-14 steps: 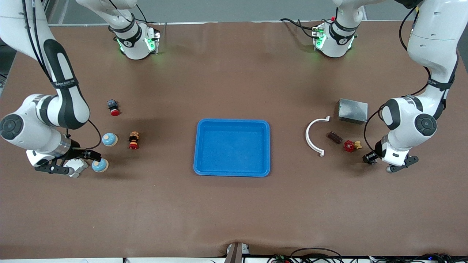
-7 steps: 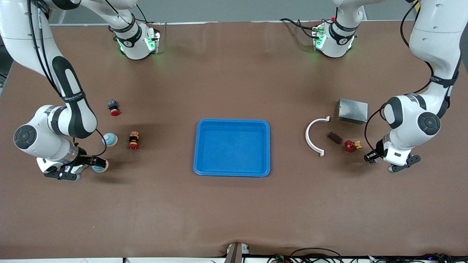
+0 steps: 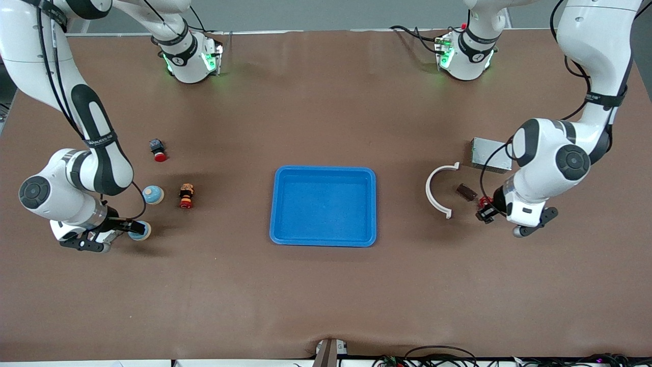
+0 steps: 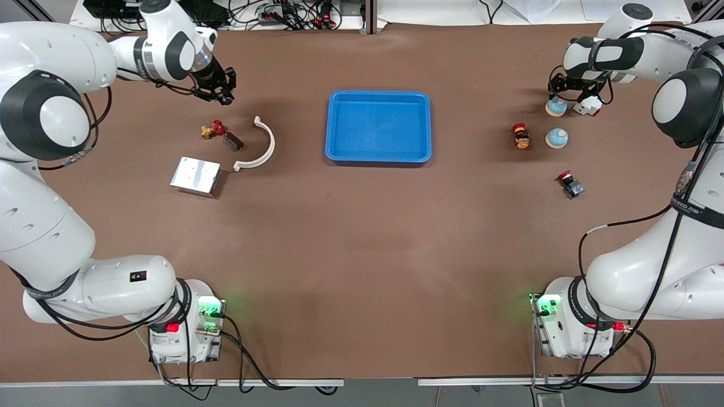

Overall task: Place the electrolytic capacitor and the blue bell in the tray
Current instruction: 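Carry the capacitor over the tray with the left gripper while the right gripper lifts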

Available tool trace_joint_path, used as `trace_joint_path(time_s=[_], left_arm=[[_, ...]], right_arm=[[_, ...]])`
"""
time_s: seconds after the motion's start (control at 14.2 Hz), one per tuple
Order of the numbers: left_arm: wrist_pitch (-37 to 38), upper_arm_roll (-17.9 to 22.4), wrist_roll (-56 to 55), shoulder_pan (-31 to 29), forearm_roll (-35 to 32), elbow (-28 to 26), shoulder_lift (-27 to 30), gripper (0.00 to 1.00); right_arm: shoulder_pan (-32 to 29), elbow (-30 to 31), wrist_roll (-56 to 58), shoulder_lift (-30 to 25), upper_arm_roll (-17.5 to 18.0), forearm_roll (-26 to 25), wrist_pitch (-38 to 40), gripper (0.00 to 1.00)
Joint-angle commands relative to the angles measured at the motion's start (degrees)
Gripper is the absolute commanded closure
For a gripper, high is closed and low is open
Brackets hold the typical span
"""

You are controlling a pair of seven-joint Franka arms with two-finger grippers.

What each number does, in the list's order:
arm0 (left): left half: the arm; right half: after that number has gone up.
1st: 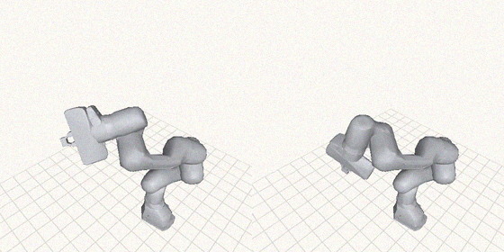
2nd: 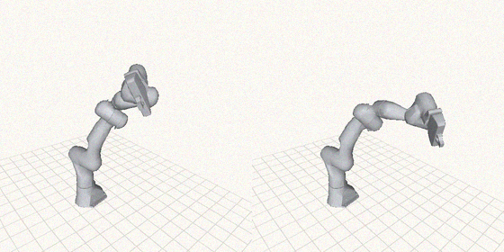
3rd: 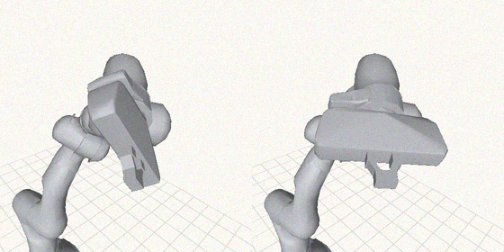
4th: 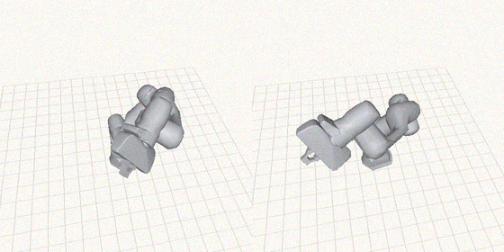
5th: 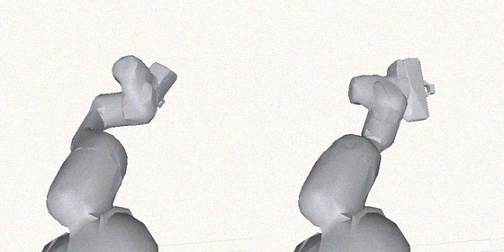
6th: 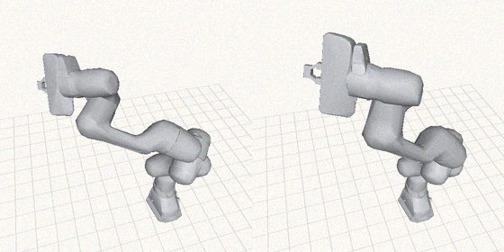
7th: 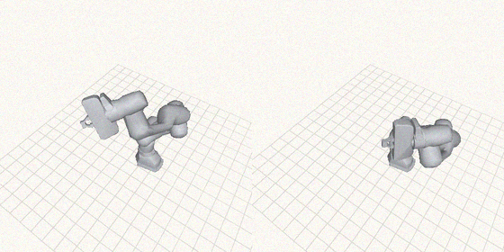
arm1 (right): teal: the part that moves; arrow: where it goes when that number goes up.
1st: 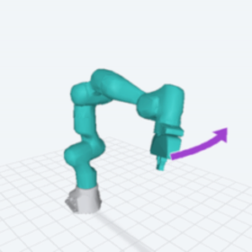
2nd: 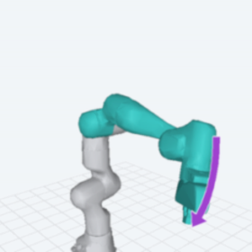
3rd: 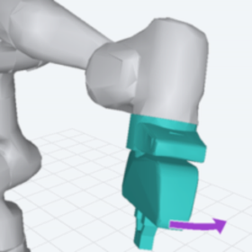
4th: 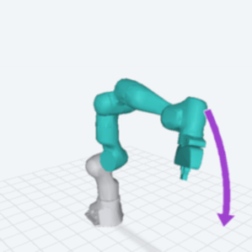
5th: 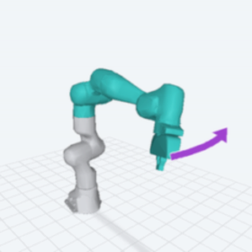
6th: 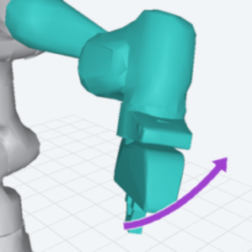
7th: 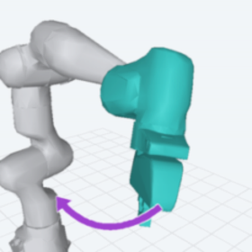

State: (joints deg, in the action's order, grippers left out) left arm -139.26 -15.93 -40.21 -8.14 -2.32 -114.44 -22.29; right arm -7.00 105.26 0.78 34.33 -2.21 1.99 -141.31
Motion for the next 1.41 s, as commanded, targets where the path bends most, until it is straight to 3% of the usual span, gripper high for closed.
trace_joint_path(time_s=[0.0,0.42,0.78,0.85,0.99,1.06,1.2,1.34], left_arm=[[1.1,-3.0,-8.9,0.9,-1.0,0.1,0.8,1.0],[1.1,-3.4,-34.2,15.5,-1.0,4.5,-1.3,1.0],[0.8,-3.2,-49.5,24.2,-2.5,6.4,-5.0,1.0],[0.8,-3.2,-52.5,25.1,-3.9,7.9,-6.8,1.0],[0.9,-3.1,-61.0,28.2,-7.1,11.1,-10.9,1.0],[0.8,-3.1,-65.5,29.5,-9.3,13.0,-13.2,1.0],[0.9,-3.1,-69.6,30.1,-11.5,15.6,-16.1,1.0],[0.9,-3.1,-70.0,31.8,-11.4,16.7,-18.0,1.0]], right_arm=[[-0.5,-0.3,0.0,1.5,0.7,-0.1,-1.8,0.0],[0.1,0.3,-0.3,2.5,0.7,-0.1,-3.4,0.0],[0.7,0.2,-0.8,2.3,0.8,-0.1,-2.7,0.0],[0.7,0.2,-0.8,2.3,0.8,-0.1,-2.7,0.06],[0.8,0.2,-0.5,2.3,0.8,-0.1,-2.7,0.28],[0.8,0.1,-0.2,2.1,0.8,-0.1,-2.7,0.46],[0.8,-0.4,-0.2,1.9,0.8,-0.1,-1.3,0.98],[0.8,-1.1,-0.2,1.4,0.8,-0.1,-0.1,1.0]])
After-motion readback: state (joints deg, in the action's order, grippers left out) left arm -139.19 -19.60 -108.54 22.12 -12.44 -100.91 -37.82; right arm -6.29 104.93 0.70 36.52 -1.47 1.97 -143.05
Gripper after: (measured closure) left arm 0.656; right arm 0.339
